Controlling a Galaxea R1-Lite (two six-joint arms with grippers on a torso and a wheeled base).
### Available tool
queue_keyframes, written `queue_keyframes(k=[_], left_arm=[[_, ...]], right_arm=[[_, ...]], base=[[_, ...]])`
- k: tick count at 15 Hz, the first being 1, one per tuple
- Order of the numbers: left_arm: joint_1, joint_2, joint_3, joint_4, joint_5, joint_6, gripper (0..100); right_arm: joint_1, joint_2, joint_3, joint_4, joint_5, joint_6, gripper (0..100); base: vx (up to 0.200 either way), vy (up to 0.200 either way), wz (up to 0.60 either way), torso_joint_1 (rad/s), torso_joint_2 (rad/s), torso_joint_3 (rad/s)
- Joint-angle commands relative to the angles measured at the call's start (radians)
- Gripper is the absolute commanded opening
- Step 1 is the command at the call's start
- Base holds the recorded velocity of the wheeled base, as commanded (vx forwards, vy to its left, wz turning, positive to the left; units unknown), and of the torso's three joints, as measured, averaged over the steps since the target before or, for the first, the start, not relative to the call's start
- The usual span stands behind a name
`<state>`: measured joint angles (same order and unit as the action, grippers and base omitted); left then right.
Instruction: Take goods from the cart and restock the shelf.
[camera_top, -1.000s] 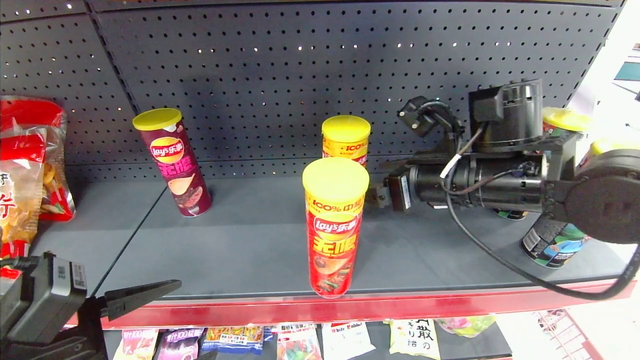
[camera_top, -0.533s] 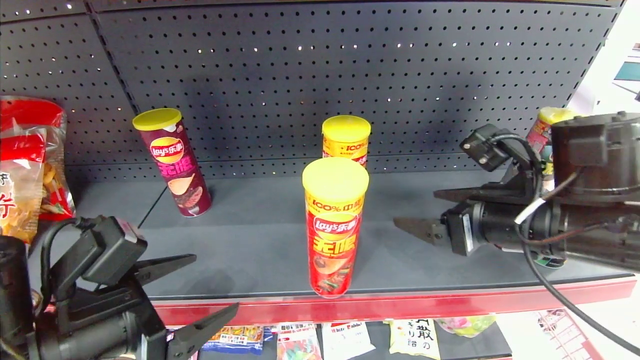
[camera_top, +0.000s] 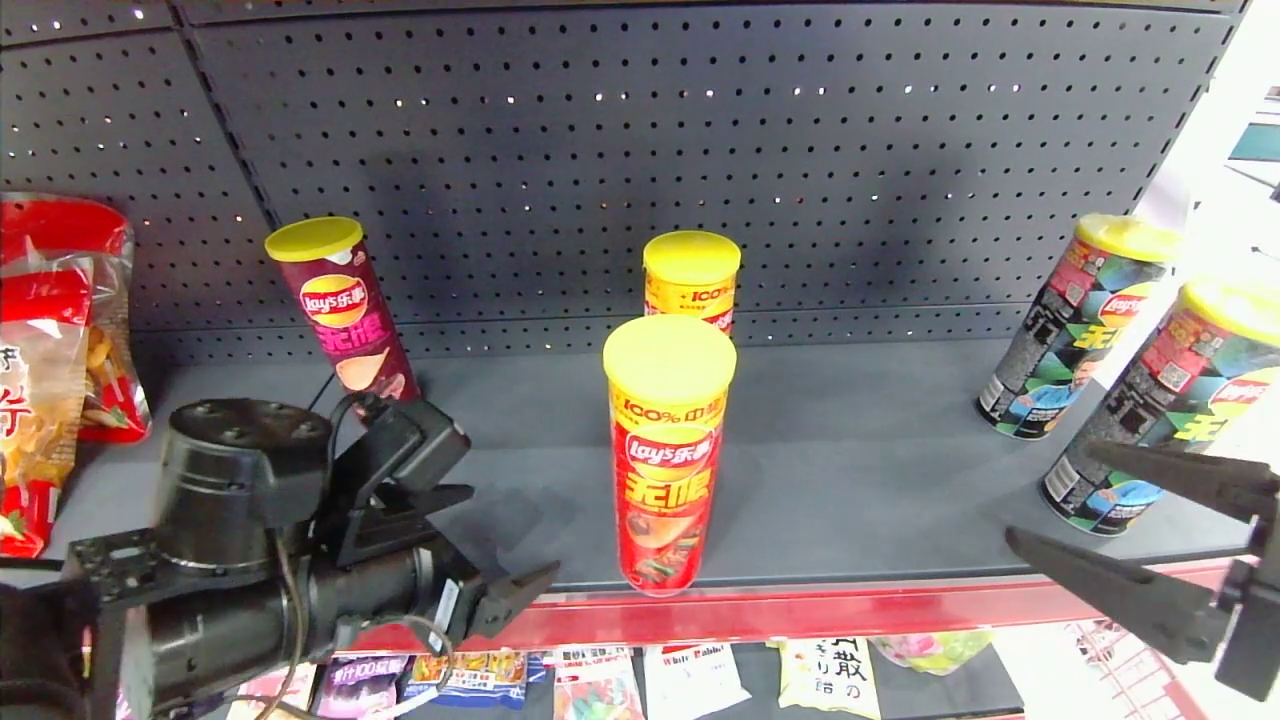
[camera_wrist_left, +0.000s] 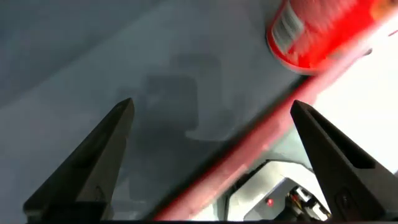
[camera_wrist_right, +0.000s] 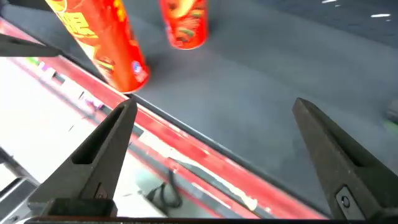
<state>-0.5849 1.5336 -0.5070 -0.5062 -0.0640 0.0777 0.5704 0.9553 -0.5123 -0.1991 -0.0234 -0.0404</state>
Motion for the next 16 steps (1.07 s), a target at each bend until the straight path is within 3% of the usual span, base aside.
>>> queue_keyframes(k=[1, 4, 16], left_arm=[[-0.006, 0.129, -0.085, 0.0, 0.013, 0.001, 100], [-0.023, 0.172, -0.131, 0.001, 0.015, 0.001, 100], [-0.053, 0.227, -0.189, 0.001, 0.015, 0.001, 100]], right_arm=[[-0.053, -0.167, 0.054, 0.01, -0.012, 0.001, 100], [-0.099, -0.194, 0.052, 0.027, -0.009, 0.024, 100], [-0.104, -0.191, 0.058, 0.027, -0.006, 0.047, 100]], base=[[0.0, 0.0, 0.0, 0.0, 0.0, 0.0], [0.0, 0.0, 0.0, 0.0, 0.0, 0.0], [0.0, 0.0, 0.0, 0.0, 0.0, 0.0]])
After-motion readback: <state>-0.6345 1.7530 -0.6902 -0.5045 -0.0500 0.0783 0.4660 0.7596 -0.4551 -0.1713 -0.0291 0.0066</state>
